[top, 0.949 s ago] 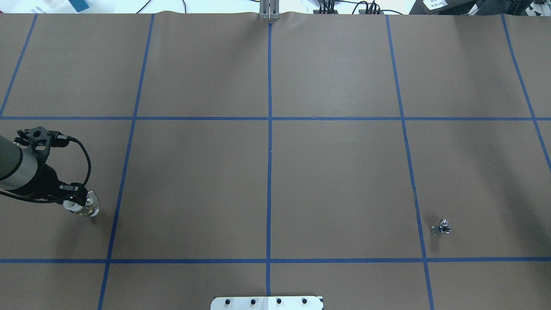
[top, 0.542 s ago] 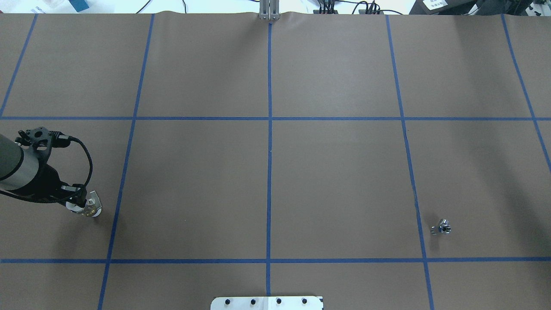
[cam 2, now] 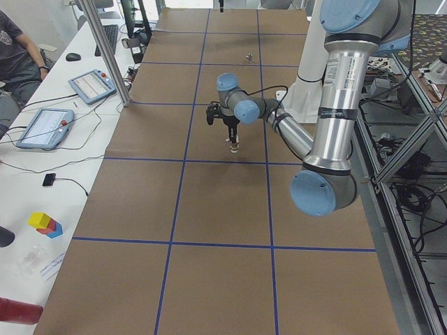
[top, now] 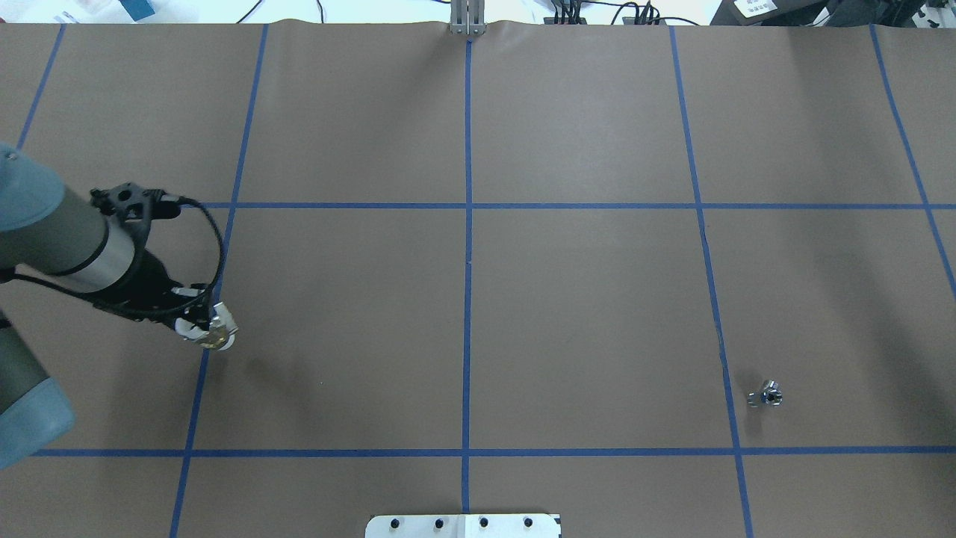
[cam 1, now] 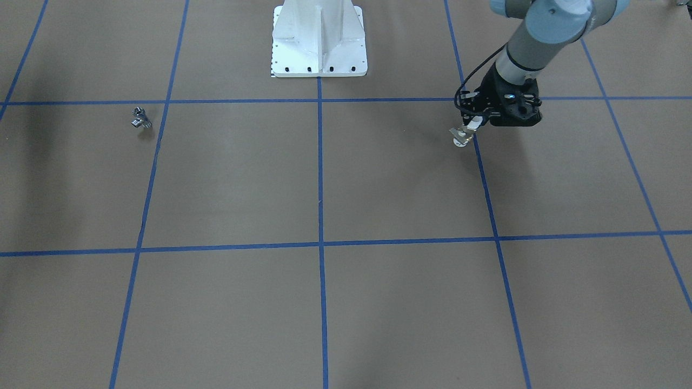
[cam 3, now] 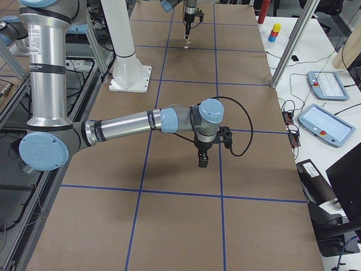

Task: Assemble PPR valve and pipe with both arms
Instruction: 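Lift the valve with the left gripper and carry it to the table center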

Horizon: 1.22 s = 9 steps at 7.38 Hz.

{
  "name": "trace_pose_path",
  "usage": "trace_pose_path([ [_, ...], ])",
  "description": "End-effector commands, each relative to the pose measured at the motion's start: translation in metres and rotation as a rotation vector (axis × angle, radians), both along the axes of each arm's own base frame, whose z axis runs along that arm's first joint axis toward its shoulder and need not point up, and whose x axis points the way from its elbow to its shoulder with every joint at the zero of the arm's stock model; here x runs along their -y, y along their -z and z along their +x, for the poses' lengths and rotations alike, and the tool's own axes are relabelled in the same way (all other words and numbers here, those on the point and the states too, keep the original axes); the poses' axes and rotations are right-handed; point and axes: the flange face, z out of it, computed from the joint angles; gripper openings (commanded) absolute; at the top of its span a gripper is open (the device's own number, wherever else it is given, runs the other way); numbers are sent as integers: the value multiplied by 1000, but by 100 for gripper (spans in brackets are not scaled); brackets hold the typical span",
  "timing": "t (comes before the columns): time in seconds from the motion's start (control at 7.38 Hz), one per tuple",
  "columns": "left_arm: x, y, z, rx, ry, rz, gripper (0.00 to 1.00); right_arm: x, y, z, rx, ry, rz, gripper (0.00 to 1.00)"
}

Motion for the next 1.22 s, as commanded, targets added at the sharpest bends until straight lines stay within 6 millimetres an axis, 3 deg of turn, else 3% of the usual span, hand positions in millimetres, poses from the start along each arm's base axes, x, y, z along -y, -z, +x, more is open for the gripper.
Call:
trace_pose_path([
  [0.0,39,97,46,-16,15,4,0,2,2,0,1,-1,4,99],
  [0.14,62,126,75,-19,25,-4,0,2,3,0,2,1,7,99],
  [0.41,127,205,147,10,79,-51,0,2,6,-2,3,6,16,99],
  [0.68,163,209,191,-9,79,-35,0,2,6,-5,-1,12,16,99],
  [0.81,173,228,205,0,80,-36,0,2,7,-10,-1,21,16,99],
  [1.08,178,215,227,18,68,-38,0,4,10,-11,-2,22,23,99],
])
